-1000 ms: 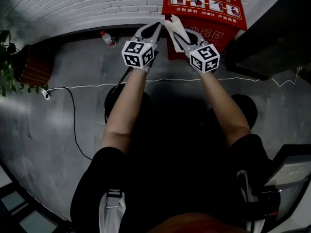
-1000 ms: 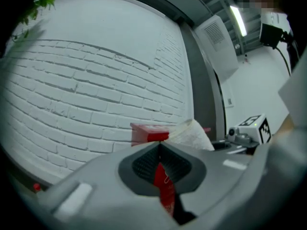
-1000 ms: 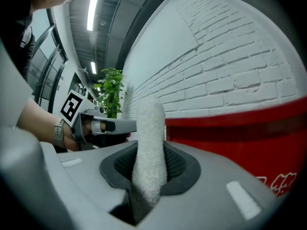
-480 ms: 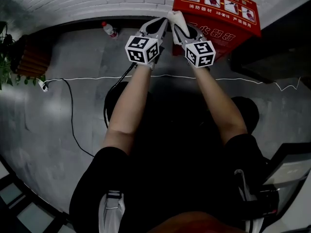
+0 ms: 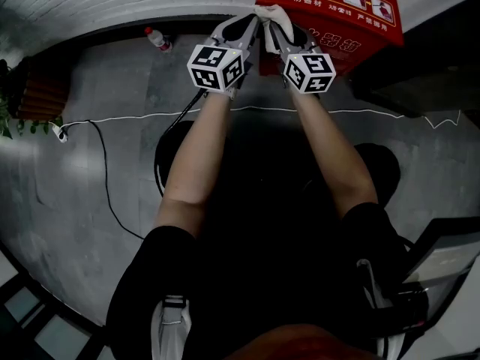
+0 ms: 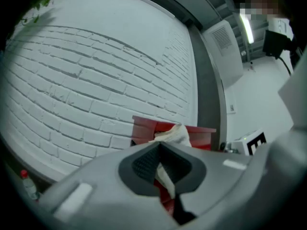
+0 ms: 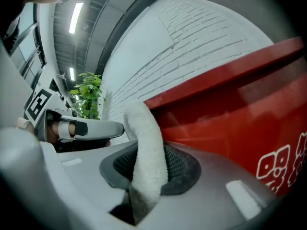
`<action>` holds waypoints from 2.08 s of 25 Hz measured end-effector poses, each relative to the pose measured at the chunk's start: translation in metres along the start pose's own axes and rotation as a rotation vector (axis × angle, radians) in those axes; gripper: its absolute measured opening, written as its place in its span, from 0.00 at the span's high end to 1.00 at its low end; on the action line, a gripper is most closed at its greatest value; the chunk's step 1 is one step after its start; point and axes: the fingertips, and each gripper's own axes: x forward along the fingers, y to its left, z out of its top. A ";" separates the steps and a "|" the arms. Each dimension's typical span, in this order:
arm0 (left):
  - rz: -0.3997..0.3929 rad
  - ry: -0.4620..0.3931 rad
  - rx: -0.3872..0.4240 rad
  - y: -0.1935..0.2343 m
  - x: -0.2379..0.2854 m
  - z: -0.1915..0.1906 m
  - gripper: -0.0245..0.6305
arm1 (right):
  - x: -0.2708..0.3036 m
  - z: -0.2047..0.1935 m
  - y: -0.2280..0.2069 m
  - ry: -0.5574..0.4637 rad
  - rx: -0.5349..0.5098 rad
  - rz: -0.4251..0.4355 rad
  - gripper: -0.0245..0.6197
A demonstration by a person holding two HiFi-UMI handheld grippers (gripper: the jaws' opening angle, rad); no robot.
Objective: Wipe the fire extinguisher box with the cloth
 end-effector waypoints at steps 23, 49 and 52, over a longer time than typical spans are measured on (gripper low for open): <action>-0.166 0.003 0.070 -0.088 0.060 -0.032 0.96 | -0.115 0.035 -0.107 -0.247 -0.122 -0.389 0.80; -0.113 0.038 0.016 -0.073 0.056 -0.054 0.96 | -0.193 0.047 -0.172 -0.346 -0.004 -0.543 0.82; -0.097 0.043 0.009 -0.067 0.047 -0.053 0.96 | -0.148 0.045 -0.114 -0.318 -0.057 -0.376 0.82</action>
